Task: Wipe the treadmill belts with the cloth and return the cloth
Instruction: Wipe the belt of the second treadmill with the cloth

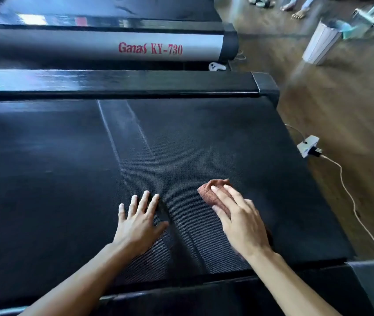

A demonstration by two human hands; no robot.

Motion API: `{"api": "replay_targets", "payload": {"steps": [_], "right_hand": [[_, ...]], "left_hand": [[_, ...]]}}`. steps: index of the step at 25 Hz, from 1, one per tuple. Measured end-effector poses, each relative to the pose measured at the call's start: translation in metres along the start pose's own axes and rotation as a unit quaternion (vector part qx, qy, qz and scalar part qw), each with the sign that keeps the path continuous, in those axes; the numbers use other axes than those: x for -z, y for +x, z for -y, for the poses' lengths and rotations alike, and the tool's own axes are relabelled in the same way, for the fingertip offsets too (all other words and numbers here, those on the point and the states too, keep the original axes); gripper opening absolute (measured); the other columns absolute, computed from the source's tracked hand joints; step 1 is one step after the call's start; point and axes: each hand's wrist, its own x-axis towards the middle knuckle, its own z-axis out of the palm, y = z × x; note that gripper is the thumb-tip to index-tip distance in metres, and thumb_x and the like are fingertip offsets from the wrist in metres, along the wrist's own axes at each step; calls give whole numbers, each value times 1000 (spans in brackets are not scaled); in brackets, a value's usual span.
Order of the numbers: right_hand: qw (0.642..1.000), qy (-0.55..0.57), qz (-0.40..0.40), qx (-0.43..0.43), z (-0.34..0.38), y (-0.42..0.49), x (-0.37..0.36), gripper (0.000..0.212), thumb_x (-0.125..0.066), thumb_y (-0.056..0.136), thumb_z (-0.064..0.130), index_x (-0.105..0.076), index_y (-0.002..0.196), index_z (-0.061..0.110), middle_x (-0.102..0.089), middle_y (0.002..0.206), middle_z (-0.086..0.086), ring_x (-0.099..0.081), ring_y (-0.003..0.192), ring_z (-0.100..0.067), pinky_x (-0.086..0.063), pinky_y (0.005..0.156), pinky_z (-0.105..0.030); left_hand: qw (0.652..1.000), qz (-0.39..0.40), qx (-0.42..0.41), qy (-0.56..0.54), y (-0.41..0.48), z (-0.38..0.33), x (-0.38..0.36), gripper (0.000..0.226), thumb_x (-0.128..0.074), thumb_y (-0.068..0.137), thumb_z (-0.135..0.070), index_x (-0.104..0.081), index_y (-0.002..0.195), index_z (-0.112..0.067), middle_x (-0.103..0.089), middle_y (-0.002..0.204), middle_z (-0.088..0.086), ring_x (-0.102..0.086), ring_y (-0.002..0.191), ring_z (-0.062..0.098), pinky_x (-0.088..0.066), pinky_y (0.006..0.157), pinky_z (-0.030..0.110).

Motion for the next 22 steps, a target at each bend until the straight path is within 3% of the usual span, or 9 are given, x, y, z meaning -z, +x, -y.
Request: {"api": "replay_targets", "payload": {"steps": [3,7,11,18,22], "right_hand": [[997,51,21,-59,17,-14,80,46,-60,93,41,-49,137,45,-44,148,14,-55,107,-24,-47,95,-40],[981,138,42,-132,27,-25,201,44,-59,94,38,-49,136,46,-41,149,19,-51,122,-18,-42,105,-37],[966,197,26,-167,28,-45,342,44,-57,96,37,-49,139,41,-42,149,16,-43,134,-8,-36,112,-31],[948,228,-15,-220,26,-88,546,44,-55,97,36,-49,141,34,-47,146,11,-42,134,-5,-34,113,-27],[936,228,-61,-262,32,-116,623,46,-57,97,38,-47,142,35,-48,146,10,-44,134,-11,-36,112,-39]], "left_hand": [[999,-16,-22,-43,-29,-43,87,76,-39,94,-61,-8,154,-28,-22,159,-4,-15,147,21,-13,119,43],[996,0,-80,-30,-88,-113,200,45,-43,96,-48,-44,138,-31,-56,133,-10,-50,123,16,-36,102,33],[992,1,-123,-19,-151,-202,320,37,-44,95,-41,-53,131,-33,-60,128,-12,-56,116,14,-40,96,29],[971,-34,-234,-30,-226,-346,474,35,-45,98,-39,-55,130,-30,-62,128,-13,-57,118,15,-40,94,29],[957,-28,-287,-45,-254,-403,527,33,-46,98,-38,-58,128,-31,-64,126,-12,-59,115,19,-42,92,31]]}}
